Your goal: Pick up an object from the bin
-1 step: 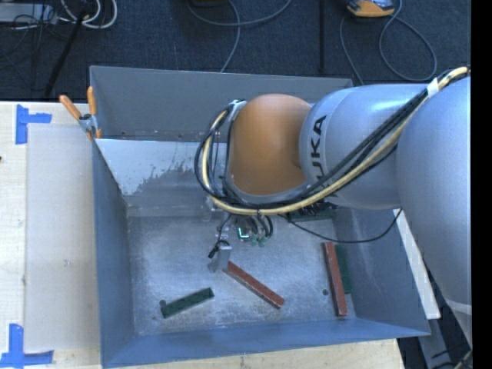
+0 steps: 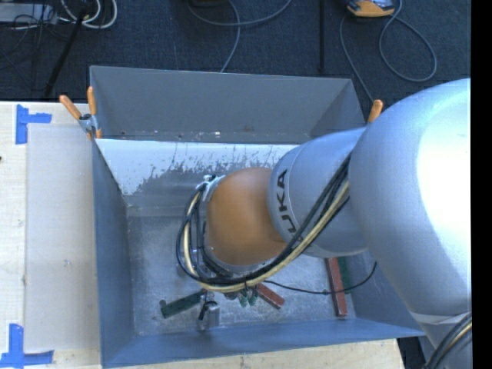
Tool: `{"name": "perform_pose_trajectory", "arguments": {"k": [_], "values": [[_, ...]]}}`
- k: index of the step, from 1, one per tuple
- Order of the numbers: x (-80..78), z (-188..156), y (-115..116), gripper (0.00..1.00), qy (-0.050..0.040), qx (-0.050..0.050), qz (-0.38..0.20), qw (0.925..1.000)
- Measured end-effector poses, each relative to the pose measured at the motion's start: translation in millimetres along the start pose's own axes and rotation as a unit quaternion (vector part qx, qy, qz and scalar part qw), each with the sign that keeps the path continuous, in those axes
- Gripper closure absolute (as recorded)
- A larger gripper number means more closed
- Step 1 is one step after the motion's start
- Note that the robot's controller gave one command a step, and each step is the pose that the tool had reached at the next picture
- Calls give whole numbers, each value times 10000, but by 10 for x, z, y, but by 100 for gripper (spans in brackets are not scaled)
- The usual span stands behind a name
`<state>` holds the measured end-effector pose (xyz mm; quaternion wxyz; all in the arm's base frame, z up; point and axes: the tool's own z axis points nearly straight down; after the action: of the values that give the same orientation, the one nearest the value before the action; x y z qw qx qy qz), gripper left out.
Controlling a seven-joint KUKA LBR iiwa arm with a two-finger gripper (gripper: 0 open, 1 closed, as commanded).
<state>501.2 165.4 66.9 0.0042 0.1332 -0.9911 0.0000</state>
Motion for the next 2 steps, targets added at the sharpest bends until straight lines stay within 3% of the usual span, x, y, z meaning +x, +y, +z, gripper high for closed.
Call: {"name": "perform_pose_trajectory", "arguments": {"k": [1, 2], "values": [[49, -330, 225, 0, -44, 5, -877, 9961], [-109, -327, 181, 0, -47, 9, -1174, 9931]]}}
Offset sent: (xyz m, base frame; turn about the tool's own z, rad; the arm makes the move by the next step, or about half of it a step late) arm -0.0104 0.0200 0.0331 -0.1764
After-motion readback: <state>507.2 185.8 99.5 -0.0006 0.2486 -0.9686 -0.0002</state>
